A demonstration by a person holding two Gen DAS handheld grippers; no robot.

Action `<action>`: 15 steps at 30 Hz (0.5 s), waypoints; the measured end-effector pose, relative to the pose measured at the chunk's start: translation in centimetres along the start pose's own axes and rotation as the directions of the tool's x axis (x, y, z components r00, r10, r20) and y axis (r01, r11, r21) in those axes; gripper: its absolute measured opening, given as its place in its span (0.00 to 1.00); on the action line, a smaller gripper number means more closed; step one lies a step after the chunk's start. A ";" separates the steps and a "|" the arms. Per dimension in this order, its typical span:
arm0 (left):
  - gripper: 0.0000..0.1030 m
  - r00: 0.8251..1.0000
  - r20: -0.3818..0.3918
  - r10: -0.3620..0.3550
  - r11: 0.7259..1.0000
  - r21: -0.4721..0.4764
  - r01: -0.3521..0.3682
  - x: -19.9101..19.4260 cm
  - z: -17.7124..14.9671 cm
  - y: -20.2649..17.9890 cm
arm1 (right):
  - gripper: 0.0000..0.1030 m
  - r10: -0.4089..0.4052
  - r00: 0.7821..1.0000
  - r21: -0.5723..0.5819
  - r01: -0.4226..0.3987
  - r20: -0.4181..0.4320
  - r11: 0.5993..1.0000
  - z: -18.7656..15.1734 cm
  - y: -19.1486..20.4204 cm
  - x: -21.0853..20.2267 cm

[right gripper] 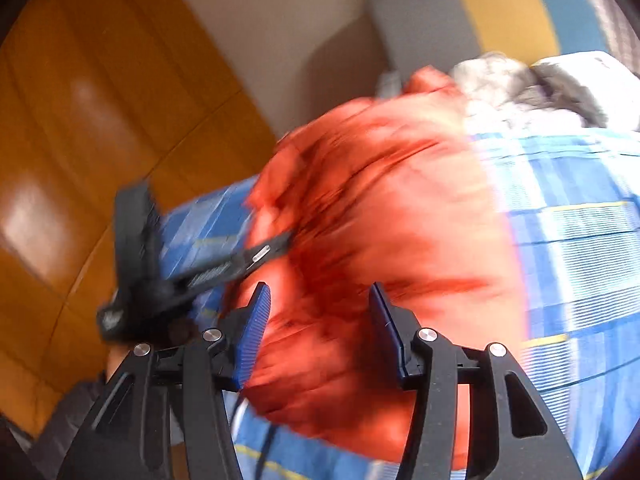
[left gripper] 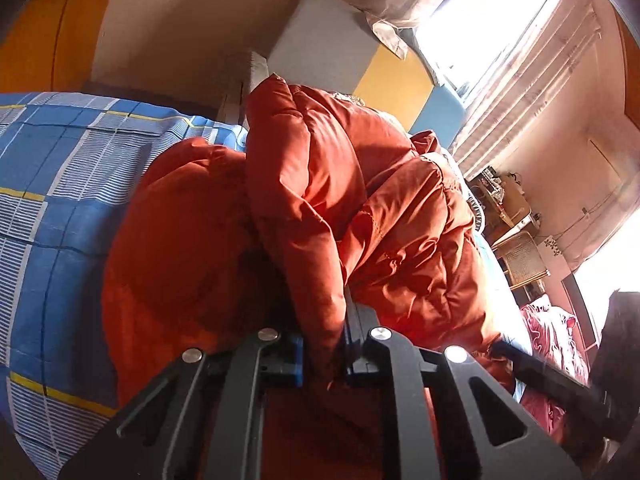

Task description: Fold large clothes

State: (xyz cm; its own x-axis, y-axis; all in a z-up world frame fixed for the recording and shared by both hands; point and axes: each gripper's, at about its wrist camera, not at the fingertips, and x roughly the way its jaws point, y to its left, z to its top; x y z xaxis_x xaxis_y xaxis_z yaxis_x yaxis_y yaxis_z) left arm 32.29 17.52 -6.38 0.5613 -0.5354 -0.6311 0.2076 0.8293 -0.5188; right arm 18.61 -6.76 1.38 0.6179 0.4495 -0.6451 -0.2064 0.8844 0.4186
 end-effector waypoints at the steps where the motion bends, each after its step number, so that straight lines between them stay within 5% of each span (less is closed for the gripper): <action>1: 0.12 1.000 -0.001 0.001 1.000 0.003 -0.001 -0.1 0.0 0.0 | 0.50 -0.038 0.999 0.017 0.038 0.019 0.999 0.6 -1.0 -0.1; 7: 0.11 1.000 -0.008 0.021 0.999 0.036 -0.021 -0.6 0.0 -0.5 | 0.50 -0.181 0.981 0.035 0.179 0.071 0.983 4.2 -3.6 1.9; 15: 0.08 0.999 0.030 0.029 0.999 0.035 -0.030 -2.9 -0.5 0.2 | 0.50 -0.185 0.982 -0.076 0.188 0.046 0.979 7.7 -2.1 6.2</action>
State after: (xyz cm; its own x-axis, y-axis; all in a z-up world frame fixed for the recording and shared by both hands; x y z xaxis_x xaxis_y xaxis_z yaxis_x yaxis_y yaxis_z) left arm 30.29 19.16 -4.99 0.5908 -0.5062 -0.6283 0.2188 0.8500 -0.4791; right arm 28.68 -6.79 1.45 0.6797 0.2722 -0.6811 -0.1438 0.9600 0.2402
